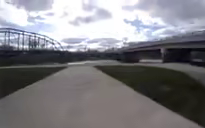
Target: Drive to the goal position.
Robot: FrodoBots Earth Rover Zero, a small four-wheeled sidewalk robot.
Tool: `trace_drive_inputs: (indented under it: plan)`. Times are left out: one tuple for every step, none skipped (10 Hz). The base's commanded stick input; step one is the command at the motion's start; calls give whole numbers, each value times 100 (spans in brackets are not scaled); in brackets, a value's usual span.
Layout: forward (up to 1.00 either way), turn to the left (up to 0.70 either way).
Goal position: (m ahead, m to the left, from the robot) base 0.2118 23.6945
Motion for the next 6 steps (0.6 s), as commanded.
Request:
trace_drive_inputs:
  plan:
    - [100, 0]
    - [100, 0]
    - [100, 0]
    - [100, 10]
    - [100, 38]
    - [100, 39]
